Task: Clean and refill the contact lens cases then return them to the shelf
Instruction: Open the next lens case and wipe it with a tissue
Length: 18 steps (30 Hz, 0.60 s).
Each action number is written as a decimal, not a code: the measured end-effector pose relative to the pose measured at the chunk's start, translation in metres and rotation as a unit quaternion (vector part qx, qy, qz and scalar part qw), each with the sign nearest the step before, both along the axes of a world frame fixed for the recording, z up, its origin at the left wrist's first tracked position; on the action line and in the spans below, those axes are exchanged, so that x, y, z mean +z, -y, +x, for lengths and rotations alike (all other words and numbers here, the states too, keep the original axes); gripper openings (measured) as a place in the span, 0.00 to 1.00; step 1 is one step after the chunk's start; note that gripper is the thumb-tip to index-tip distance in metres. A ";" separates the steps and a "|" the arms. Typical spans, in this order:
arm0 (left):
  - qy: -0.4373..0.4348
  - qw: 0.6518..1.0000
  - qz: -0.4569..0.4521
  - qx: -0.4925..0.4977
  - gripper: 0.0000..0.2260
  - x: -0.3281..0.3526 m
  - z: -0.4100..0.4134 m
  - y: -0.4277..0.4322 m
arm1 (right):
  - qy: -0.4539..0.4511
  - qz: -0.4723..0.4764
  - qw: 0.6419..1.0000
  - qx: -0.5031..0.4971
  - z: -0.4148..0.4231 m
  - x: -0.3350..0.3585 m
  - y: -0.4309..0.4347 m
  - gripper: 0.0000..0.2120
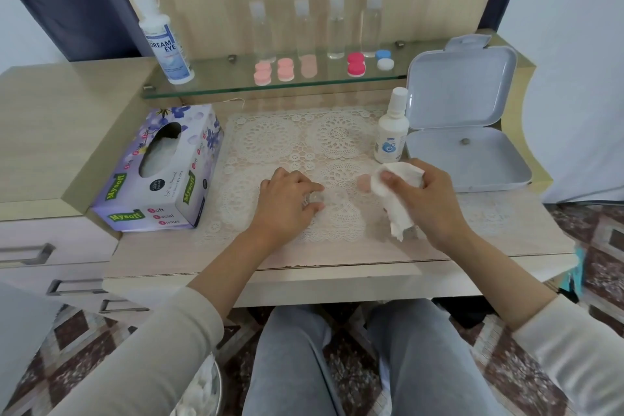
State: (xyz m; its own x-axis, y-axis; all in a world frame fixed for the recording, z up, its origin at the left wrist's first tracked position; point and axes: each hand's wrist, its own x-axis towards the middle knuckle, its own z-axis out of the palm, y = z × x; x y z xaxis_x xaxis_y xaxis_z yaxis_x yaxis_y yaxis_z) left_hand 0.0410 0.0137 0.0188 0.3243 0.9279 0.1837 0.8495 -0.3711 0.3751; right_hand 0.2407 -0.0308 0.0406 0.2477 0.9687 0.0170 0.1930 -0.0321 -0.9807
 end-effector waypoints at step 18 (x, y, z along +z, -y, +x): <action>0.076 0.991 0.074 0.079 0.15 0.016 -0.107 0.082 | 0.119 0.067 0.983 0.126 -0.083 0.013 0.030 0.18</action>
State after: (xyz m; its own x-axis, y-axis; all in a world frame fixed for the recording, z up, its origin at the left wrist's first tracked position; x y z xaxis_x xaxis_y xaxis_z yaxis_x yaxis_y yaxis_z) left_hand -0.0657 -0.0680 0.0351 0.1357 0.9237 0.3582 0.8387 -0.2996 0.4548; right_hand 0.1581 -0.0605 0.0540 -0.0269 0.9840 0.1763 0.4024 0.1721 -0.8991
